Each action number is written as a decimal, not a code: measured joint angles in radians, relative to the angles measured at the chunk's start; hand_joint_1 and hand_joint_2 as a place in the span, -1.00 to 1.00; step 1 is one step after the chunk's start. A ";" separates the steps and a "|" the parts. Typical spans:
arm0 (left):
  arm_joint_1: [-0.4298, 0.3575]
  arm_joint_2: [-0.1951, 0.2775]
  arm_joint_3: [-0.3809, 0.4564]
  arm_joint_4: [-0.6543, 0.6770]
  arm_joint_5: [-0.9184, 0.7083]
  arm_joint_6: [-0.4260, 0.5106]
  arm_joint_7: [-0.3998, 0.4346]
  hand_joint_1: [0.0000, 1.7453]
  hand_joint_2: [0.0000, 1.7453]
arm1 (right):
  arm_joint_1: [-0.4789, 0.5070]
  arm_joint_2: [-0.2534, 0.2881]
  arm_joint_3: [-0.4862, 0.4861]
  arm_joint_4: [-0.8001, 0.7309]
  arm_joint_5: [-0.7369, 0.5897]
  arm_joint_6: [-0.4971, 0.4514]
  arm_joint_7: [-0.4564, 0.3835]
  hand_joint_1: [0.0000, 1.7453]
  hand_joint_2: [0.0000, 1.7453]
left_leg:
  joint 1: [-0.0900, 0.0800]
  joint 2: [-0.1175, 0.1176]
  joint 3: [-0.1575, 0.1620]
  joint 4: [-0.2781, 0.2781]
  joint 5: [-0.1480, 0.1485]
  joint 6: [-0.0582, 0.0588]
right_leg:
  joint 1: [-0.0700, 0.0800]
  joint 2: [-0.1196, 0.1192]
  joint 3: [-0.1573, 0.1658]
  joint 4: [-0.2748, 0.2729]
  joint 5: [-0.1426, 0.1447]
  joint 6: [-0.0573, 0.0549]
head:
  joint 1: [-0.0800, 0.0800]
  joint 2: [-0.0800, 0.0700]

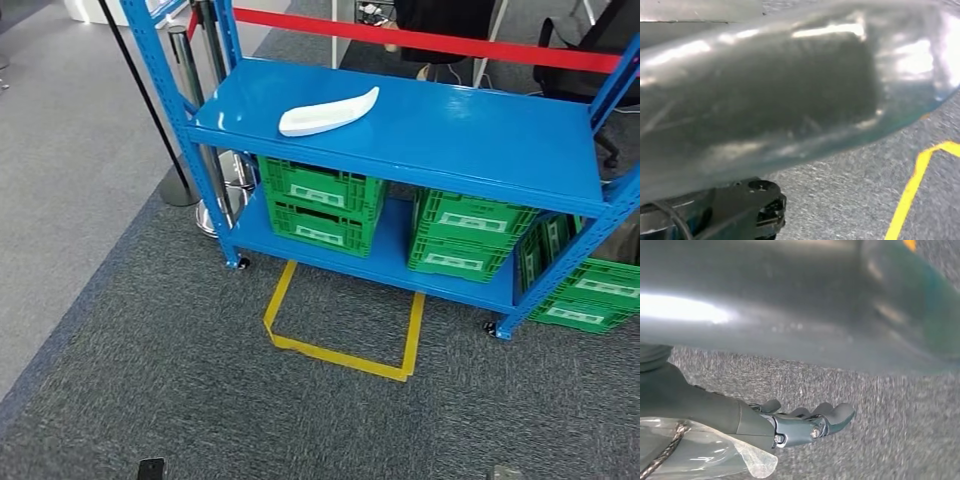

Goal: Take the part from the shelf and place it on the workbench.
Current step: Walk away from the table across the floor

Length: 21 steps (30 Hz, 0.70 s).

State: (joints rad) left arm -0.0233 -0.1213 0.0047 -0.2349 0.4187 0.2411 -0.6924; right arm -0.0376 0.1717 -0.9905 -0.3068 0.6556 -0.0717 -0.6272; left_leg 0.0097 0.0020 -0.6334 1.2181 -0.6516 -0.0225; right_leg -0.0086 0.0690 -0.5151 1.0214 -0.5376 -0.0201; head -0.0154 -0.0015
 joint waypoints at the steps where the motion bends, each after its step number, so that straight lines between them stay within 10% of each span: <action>1: 0.001 0.000 0.003 0.000 -0.003 0.000 0.000 -1.00 -1.00 | 0.001 0.000 -0.001 0.001 0.001 0.000 0.000 -1.00 -1.00 | 0.002 -0.017 0.002 -0.058 0.063 0.000 | -0.001 0.012 0.008 0.000 -0.010 0.004 | -0.001 0.000; 4: 0.004 0.000 0.010 0.002 -0.006 0.001 0.000 -1.00 -1.00 | 0.000 0.000 -0.003 0.004 0.003 0.000 0.001 -1.00 -1.00 | 0.001 -0.058 0.004 -0.168 0.189 0.012 | -0.002 0.044 0.018 0.000 -0.033 0.025 | -0.004 0.000; 8: -0.005 -0.003 0.016 0.000 -0.011 0.007 0.000 -1.00 -1.00 | 0.000 -0.003 -0.005 0.007 0.009 -0.001 0.001 -1.00 -1.00 | 0.000 -0.033 0.035 -0.184 0.179 0.043 | -0.002 0.011 0.019 0.030 -0.046 0.047 | -0.001 0.000; 13: 0.001 -0.009 0.037 0.000 -0.036 0.016 0.000 -1.00 -1.00 | -0.001 -0.008 -0.005 0.010 0.042 0.009 -0.007 -1.00 -1.00 | -0.001 -0.004 0.087 -0.186 0.133 0.055 | -0.003 -0.062 -0.154 0.248 -0.121 0.063 | 0.002 0.000; 18: 0.005 -0.009 0.066 0.001 -0.055 0.018 0.000 -1.00 -1.00 | 0.011 -0.014 -0.007 0.015 0.063 0.010 -0.012 -1.00 -1.00 | -0.001 -0.002 0.150 -0.188 0.074 0.039 | 0.000 -0.075 -0.136 0.060 0.040 0.054 | 0.002 0.000; 21: 0.003 -0.010 0.080 0.001 -0.064 0.021 0.000 -1.00 -1.00 | 0.010 -0.014 -0.008 0.018 0.067 0.010 -0.013 -1.00 -1.00 | -0.002 -0.002 0.173 -0.186 0.064 0.020 | 0.005 -0.076 -0.115 0.039 0.042 0.029 | 0.000 0.000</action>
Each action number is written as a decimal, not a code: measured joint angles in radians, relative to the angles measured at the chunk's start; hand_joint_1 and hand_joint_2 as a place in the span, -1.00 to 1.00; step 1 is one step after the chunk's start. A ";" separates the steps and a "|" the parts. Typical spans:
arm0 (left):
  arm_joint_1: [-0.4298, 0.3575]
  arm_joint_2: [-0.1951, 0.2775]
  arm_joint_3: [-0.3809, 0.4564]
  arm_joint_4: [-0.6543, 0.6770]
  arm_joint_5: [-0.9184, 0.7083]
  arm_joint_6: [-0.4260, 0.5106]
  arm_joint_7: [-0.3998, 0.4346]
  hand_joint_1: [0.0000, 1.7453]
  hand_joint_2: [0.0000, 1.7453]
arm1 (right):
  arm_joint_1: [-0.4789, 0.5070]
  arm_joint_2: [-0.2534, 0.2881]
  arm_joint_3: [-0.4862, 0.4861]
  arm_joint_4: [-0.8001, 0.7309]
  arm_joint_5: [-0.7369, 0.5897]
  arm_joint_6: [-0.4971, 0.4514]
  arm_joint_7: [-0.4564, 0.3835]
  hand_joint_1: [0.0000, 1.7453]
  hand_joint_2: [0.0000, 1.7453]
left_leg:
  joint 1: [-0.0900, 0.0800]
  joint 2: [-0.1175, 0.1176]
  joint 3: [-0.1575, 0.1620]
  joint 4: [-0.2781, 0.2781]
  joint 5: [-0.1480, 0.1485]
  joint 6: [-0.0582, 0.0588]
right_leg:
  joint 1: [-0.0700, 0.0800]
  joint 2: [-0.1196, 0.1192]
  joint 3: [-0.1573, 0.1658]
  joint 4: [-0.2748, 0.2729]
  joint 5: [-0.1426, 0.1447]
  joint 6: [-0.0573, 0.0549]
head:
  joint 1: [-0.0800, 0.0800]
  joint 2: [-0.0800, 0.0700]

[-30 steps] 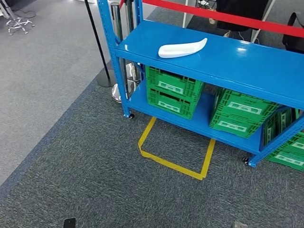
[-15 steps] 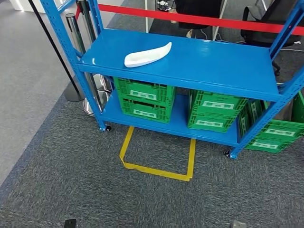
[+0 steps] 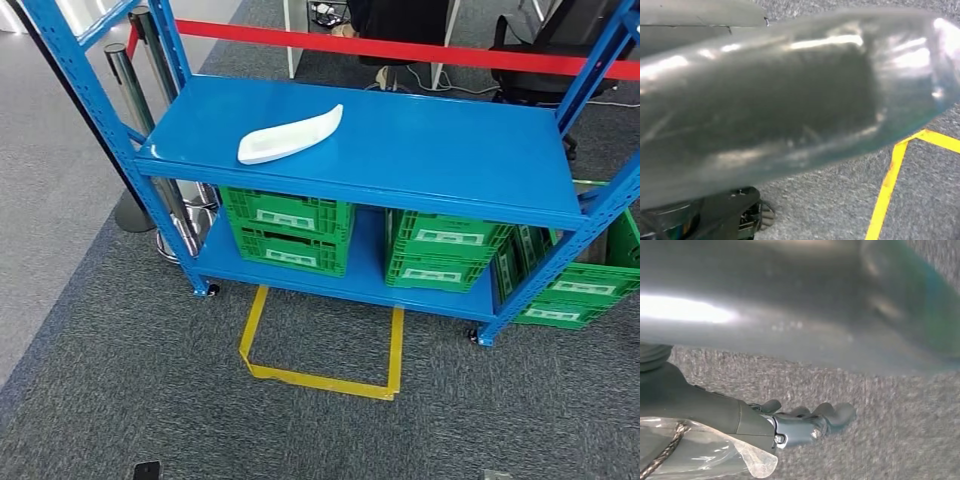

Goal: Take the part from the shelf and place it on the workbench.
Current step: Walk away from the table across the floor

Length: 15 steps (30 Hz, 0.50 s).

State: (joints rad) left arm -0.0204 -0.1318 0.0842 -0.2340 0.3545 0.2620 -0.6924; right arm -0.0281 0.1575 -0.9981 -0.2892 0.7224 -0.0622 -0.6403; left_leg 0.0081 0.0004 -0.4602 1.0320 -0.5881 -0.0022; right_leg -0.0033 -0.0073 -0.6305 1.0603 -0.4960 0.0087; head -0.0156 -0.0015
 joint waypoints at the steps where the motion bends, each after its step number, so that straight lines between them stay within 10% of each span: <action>1: -0.001 -0.001 0.003 0.000 -0.004 0.001 0.000 -1.00 -1.00 | 0.000 0.000 0.000 0.000 0.000 0.000 0.000 -1.00 -1.00 | 0.000 0.000 -0.001 0.018 0.006 -0.005 | -0.002 0.002 0.011 -0.005 -0.002 -0.007 | 0.000 0.000; 4: -0.007 -0.005 0.012 -0.001 -0.016 0.005 0.000 -1.00 -1.00 | -0.003 0.000 -0.001 0.000 0.001 -0.005 0.001 -1.00 -1.00 | 0.001 -0.001 -0.091 0.173 0.013 -0.016 | -0.007 0.004 0.058 -0.014 -0.029 -0.020 | -0.003 0.000; 8: 0.000 -0.012 0.019 -0.001 -0.022 0.012 0.000 -1.00 -1.00 | 0.000 0.000 -0.003 0.000 0.000 -0.012 0.005 -1.00 -1.00 | -0.002 -0.001 -0.224 0.282 -0.088 -0.013 | -0.005 0.011 0.127 -0.017 -0.086 -0.022 | -0.004 0.000; 10: 0.002 -0.014 0.022 -0.001 -0.022 0.014 0.000 -1.00 -1.00 | 0.001 0.001 -0.003 0.000 0.000 -0.013 0.006 -1.00 -1.00 | -0.008 0.000 -0.231 0.200 -0.037 0.000 | -0.004 0.011 0.163 -0.021 -0.116 -0.021 | -0.004 0.000; 13: 0.005 -0.015 0.025 -0.001 -0.023 0.015 0.000 -1.00 -1.00 | -0.003 0.004 -0.005 0.002 0.000 -0.013 0.006 -1.00 -1.00 | -0.022 0.003 -0.218 0.080 0.117 0.022 | -0.001 0.011 0.212 -0.037 -0.154 -0.010 | -0.002 0.000; 15: 0.003 -0.016 0.026 -0.001 -0.023 0.015 0.000 -1.00 -1.00 | -0.005 0.005 -0.005 0.003 0.000 -0.013 0.006 -1.00 -1.00 | -0.022 -0.001 -0.199 0.055 0.128 0.027 | 0.001 0.012 0.236 -0.042 -0.149 0.007 | -0.002 0.000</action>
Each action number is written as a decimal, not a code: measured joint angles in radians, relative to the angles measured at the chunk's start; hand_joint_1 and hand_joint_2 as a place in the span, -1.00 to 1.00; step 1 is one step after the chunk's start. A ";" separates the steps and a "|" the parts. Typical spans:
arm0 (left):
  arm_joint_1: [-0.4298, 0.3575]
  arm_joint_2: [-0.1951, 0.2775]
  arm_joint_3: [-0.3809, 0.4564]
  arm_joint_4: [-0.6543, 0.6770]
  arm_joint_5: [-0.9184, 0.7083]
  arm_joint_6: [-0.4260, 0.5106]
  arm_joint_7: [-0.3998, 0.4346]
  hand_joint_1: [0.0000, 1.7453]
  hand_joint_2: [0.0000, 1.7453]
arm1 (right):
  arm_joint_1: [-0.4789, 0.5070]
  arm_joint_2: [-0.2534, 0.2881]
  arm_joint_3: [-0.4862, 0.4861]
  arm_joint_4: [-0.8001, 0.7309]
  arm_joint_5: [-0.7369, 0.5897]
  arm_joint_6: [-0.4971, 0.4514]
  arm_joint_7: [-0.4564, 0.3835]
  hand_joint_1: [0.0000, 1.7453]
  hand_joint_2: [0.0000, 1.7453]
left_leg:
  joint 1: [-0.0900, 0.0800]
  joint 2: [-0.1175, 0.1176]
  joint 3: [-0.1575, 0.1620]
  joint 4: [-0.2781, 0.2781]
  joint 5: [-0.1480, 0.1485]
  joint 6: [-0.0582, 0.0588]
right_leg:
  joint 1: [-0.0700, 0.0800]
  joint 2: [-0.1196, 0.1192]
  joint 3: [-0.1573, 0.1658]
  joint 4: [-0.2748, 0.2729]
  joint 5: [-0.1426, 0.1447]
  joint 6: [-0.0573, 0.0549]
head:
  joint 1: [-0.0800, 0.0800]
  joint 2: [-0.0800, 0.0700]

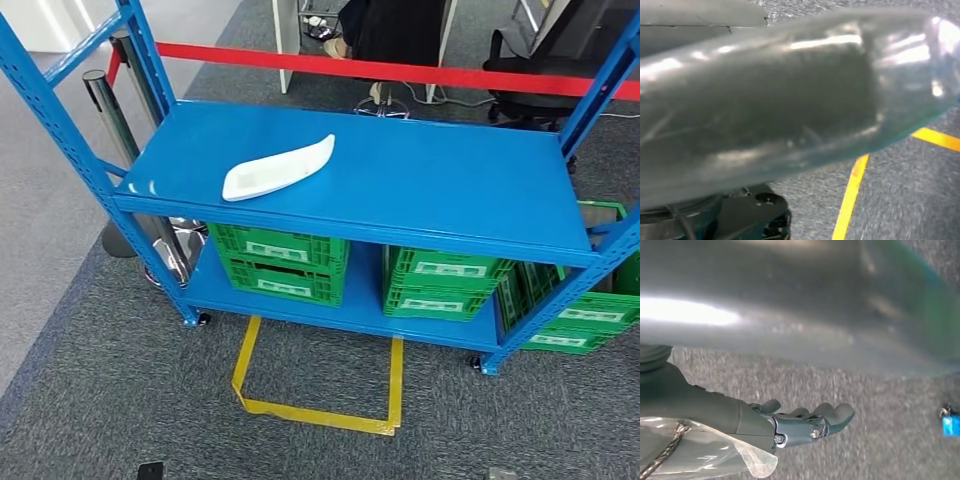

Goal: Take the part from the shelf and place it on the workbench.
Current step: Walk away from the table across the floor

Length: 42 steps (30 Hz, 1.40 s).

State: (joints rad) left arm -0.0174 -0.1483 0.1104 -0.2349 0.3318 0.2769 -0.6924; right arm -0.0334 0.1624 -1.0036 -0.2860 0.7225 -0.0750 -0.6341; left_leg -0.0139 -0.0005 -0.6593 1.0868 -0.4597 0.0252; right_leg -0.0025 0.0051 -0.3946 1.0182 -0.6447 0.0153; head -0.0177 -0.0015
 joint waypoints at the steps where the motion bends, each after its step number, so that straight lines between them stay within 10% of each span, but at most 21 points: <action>1: -0.001 -0.001 0.001 0.000 0.000 0.000 0.000 -1.00 -1.00 | -0.001 0.000 0.000 0.000 0.000 0.000 0.000 -1.00 -1.00 | 0.003 -0.002 0.016 -0.014 -0.001 0.004 | 0.000 0.000 0.001 0.012 0.012 0.008 | 0.001 0.000; 5: -0.003 -0.005 0.006 0.000 -0.004 0.000 0.000 -1.00 -1.00 | -0.003 0.000 0.000 0.000 0.002 0.000 -0.001 -1.00 -1.00 | 0.010 -0.008 0.097 -0.069 -0.020 0.017 | -0.001 -0.001 -0.139 0.207 0.042 0.021 | 0.007 0.000; 9: 0.001 -0.007 0.010 0.000 -0.011 0.002 0.000 -1.00 -1.00 | 0.006 0.000 -0.003 0.000 0.005 0.000 0.000 -1.00 -1.00 | 0.011 -0.023 0.183 -0.090 -0.074 0.016 | -0.002 -0.001 -0.268 0.212 -0.077 0.023 | 0.008 0.000; 13: 0.002 -0.008 0.016 0.000 -0.018 0.005 0.000 -1.00 -1.00 | 0.012 0.000 -0.009 0.000 0.006 0.000 0.002 -1.00 -1.00 | 0.009 -0.032 0.259 -0.095 -0.143 0.005 | 0.003 -0.001 -0.264 0.048 0.152 0.012 | 0.007 0.000; 15: -0.002 -0.011 0.020 -0.002 -0.020 0.004 0.000 -1.00 -1.00 | 0.007 0.000 -0.012 0.000 0.007 0.001 0.002 -1.00 -1.00 | 0.009 -0.035 0.289 -0.091 -0.154 -0.007 | 0.008 0.000 -0.241 0.030 0.180 -0.007 | 0.007 0.000; 19: -0.021 -0.015 0.028 -0.007 -0.030 0.000 0.000 -1.00 -1.00 | -0.008 0.000 -0.017 0.000 0.006 0.012 0.003 -1.00 -1.00 | 0.012 -0.018 0.208 0.081 -0.124 -0.028 | 0.001 0.008 -0.185 0.015 0.170 -0.032 | 0.004 0.000; 21: -0.018 -0.016 0.036 -0.007 -0.034 -0.004 0.000 -1.00 -1.00 | -0.006 -0.001 -0.021 0.000 0.006 0.015 0.004 -1.00 -1.00 | 0.017 -0.012 0.131 0.172 -0.184 -0.039 | 0.000 0.017 -0.166 0.008 0.160 -0.037 | 0.002 0.000; 24: -0.010 -0.016 0.041 -0.007 -0.038 -0.005 0.000 -1.00 -1.00 | -0.001 -0.001 -0.024 0.000 0.006 0.015 0.004 -1.00 -1.00 | 0.022 -0.012 0.085 0.200 -0.266 -0.045 | -0.001 0.028 -0.151 0.004 0.148 -0.038 | 0.002 0.000; 28: -0.008 -0.016 0.042 -0.007 -0.040 -0.005 0.000 -1.00 -1.00 | 0.000 -0.001 -0.024 0.000 0.006 0.015 0.004 -1.00 -1.00 | 0.022 -0.012 0.078 0.197 -0.277 -0.045 | -0.002 0.028 -0.147 0.004 0.145 -0.038 | 0.001 0.000; 29: -0.007 -0.015 0.045 -0.007 -0.044 -0.005 0.000 -1.00 -1.00 | 0.002 0.000 -0.026 0.000 0.006 0.014 0.004 -1.00 -1.00 | 0.022 -0.012 0.070 0.169 -0.264 -0.044 | -0.003 0.030 -0.137 0.004 0.136 -0.036 | 0.001 0.000; 33: -0.003 -0.016 0.068 -0.008 -0.070 -0.011 0.000 -1.00 -1.00 | 0.001 0.003 -0.038 0.000 0.014 -0.002 -0.002 -1.00 -1.00 | 0.019 -0.014 0.053 -0.027 -0.005 -0.024 | 0.002 0.037 -0.090 0.008 0.069 -0.015 | 0.001 0.000; 34: -0.004 -0.016 0.070 -0.008 -0.073 -0.013 0.000 -1.00 -1.00 | 0.000 0.002 -0.040 0.000 0.015 -0.002 -0.003 -1.00 -1.00 | 0.019 -0.015 0.054 -0.030 -0.002 -0.021 | 0.002 0.035 -0.085 0.003 0.069 -0.018 | 0.001 0.000; 35: -0.004 -0.016 0.073 -0.008 -0.076 -0.014 0.000 -1.00 -0.50 | 0.000 0.002 -0.041 0.000 0.015 -0.002 -0.004 -1.00 -1.00 | 0.018 -0.015 0.054 -0.030 -0.004 -0.019 | 0.002 0.035 -0.082 -0.003 0.069 -0.018 | 0.001 0.000; 38: -0.004 -0.018 0.080 -0.008 -0.087 -0.018 0.000 -1.00 1.00 | 0.000 0.003 -0.045 0.000 0.015 -0.008 0.001 -1.00 0.50 | 0.018 -0.016 0.058 -0.034 -0.011 -0.012 | 0.001 0.034 -0.074 -0.019 0.066 -0.013 | 0.001 0.000; 39: -0.004 -0.018 0.082 -0.008 -0.095 -0.018 0.002 -1.00 1.00 | 0.000 0.003 -0.046 0.000 0.016 -0.014 0.005 -1.00 1.00 | 0.018 -0.016 0.059 -0.035 -0.012 -0.010 | 0.001 0.033 -0.071 -0.023 0.066 -0.011 | 0.001 0.000; 42: 0.000 -0.015 0.086 -0.009 -0.132 -0.011 0.029 -1.00 1.00 | 0.003 0.001 -0.030 -0.003 0.015 -0.040 0.031 -1.00 1.00 | 0.017 -0.016 0.063 -0.037 -0.016 -0.005 | 0.001 0.033 -0.065 -0.030 0.065 -0.007 | 0.001 0.000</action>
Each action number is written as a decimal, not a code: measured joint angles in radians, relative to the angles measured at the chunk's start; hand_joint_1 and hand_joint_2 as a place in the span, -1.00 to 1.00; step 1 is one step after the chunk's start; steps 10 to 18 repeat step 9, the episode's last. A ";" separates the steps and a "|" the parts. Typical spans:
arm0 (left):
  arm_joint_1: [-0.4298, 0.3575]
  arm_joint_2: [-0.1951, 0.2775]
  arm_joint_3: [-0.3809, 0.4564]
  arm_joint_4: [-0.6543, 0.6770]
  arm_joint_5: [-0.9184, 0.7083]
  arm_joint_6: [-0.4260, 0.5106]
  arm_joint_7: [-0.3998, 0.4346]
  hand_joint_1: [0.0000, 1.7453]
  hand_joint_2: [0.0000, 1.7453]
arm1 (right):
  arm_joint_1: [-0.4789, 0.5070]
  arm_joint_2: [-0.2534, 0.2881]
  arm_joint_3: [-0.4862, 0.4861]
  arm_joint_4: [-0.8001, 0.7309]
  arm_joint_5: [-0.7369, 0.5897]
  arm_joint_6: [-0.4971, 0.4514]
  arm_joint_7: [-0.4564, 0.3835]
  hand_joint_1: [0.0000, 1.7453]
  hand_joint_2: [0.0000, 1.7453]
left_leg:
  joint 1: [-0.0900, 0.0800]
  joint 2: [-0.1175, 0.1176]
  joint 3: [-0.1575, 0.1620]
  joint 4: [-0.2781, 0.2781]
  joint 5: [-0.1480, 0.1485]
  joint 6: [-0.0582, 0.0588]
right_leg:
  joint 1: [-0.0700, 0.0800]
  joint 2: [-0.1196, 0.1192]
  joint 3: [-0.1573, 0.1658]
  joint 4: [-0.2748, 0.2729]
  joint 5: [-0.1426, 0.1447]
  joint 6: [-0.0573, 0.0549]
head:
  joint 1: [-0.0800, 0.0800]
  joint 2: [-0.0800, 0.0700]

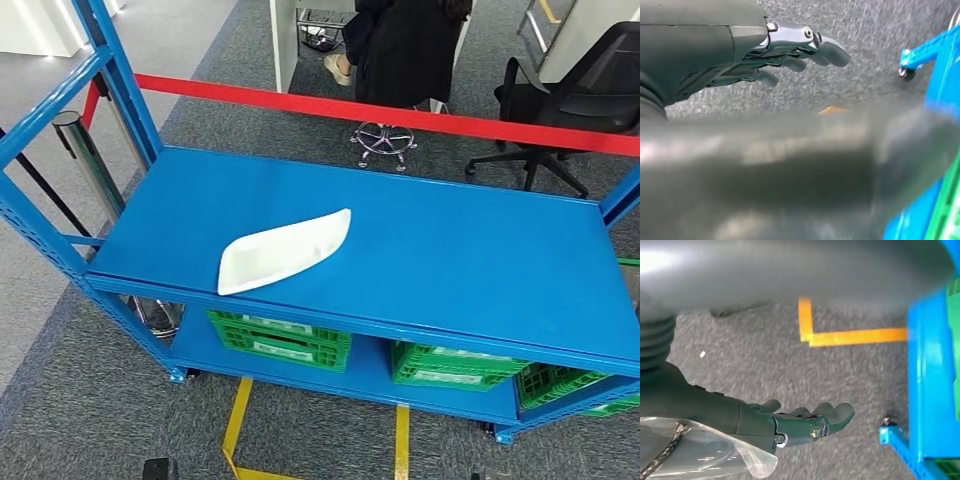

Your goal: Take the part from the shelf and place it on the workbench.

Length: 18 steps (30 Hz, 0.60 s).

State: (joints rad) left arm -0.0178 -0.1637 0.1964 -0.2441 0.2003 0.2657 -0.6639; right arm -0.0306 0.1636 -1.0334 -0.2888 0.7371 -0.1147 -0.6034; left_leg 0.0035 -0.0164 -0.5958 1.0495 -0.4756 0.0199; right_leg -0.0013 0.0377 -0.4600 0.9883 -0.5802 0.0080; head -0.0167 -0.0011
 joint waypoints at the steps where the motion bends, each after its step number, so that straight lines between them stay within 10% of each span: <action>1: 0.003 0.002 0.000 -0.001 -0.010 0.000 0.015 -1.00 1.00 | 0.003 -0.001 0.014 -0.002 -0.007 -0.005 0.013 -1.00 1.00 | 0.000 0.000 0.001 0.000 -0.001 0.001 | 0.000 0.000 0.001 -0.001 0.000 0.002 | 0.000 0.000; 6: 0.022 0.016 -0.002 -0.012 -0.039 -0.026 0.094 -1.00 1.00 | 0.021 -0.012 0.106 -0.010 -0.085 -0.002 0.084 -1.00 1.00 | -0.001 0.000 0.005 -0.001 -0.003 0.002 | -0.001 0.000 0.004 -0.004 -0.002 0.009 | 0.000 0.000; 7: 0.026 0.019 -0.004 -0.015 -0.043 -0.033 0.109 -1.00 0.50 | 0.025 -0.015 0.127 -0.012 -0.103 0.001 0.098 -1.00 1.00 | -0.001 0.000 0.005 -0.002 -0.004 0.002 | -0.001 0.000 0.004 -0.004 -0.002 0.010 | 0.000 0.000; 9: 0.031 0.025 -0.008 -0.019 -0.050 -0.042 0.132 -1.00 -0.33 | 0.031 -0.019 0.158 -0.015 -0.128 0.006 0.118 -1.00 0.33 | -0.001 0.000 0.007 -0.003 -0.004 0.002 | -0.001 0.000 0.005 -0.004 -0.003 0.010 | 0.000 0.000; 18: 0.031 0.025 -0.008 -0.019 -0.050 -0.042 0.132 -1.00 -0.33 | 0.031 -0.019 0.158 -0.015 -0.128 0.006 0.118 -1.00 0.33 | -0.001 0.000 0.007 -0.003 -0.004 0.002 | -0.001 0.000 0.005 -0.004 -0.003 0.010 | 0.000 0.000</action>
